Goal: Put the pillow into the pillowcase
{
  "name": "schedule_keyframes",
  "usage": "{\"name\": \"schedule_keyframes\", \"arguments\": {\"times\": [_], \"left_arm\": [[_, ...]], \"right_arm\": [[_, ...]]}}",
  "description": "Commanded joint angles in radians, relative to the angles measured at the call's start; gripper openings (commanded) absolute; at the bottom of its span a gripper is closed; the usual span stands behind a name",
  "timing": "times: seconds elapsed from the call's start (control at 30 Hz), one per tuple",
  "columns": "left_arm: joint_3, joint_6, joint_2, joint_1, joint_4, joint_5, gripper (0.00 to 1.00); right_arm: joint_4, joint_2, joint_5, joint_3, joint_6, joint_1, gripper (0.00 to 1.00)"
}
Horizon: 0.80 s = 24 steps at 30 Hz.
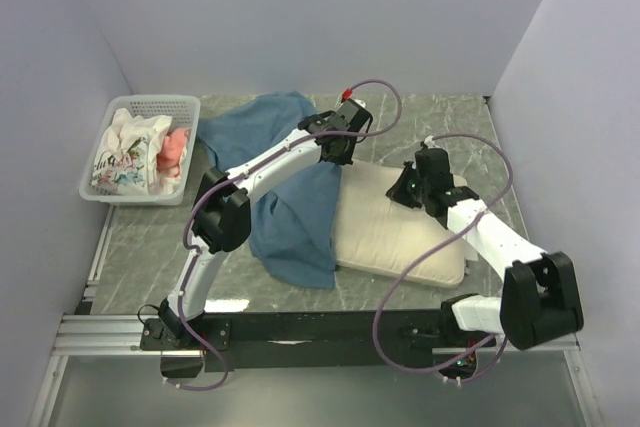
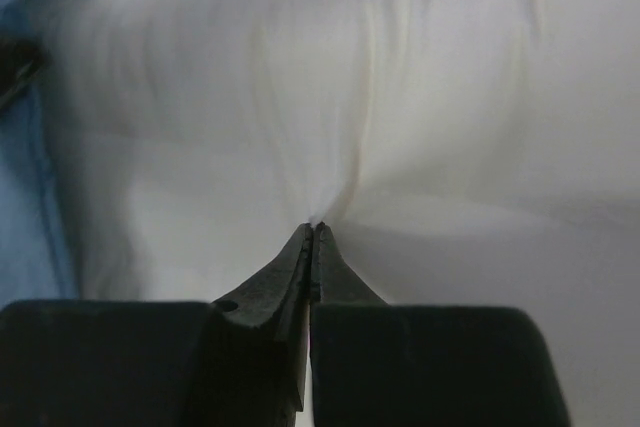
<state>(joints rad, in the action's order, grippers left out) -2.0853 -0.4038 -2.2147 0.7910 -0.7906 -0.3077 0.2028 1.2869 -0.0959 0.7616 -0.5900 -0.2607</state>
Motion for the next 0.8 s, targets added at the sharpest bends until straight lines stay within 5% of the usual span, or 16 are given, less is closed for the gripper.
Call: {"name": "schedule_keyframes", "arguments": {"times": [0.0, 0.33, 0.63, 0.77], "left_arm": [[-0.119, 0.023, 0.072, 0.045, 0.073, 0.133, 0.01], [-0.147, -0.041, 0.141, 0.097, 0.27, 0.401, 0.02], [-0.205, -0.047, 0.044, 0.073, 0.214, 0.418, 0.13], [-0.113, -0.033, 0.075, 0.07, 0.222, 0.372, 0.41]], "right_arm": [[0.015, -0.153, -0.131, 0.018, -0.077, -0.069, 0.0], [0.024, -0.278, -0.125, 0.022, -0.125, -0.091, 0.0], [-0.106, -0.187, -0.119, -0.107, -0.153, -0.095, 0.0], [-0.094, -0.14, -0.11, -0.091, -0.126, -0.094, 0.0]]}}
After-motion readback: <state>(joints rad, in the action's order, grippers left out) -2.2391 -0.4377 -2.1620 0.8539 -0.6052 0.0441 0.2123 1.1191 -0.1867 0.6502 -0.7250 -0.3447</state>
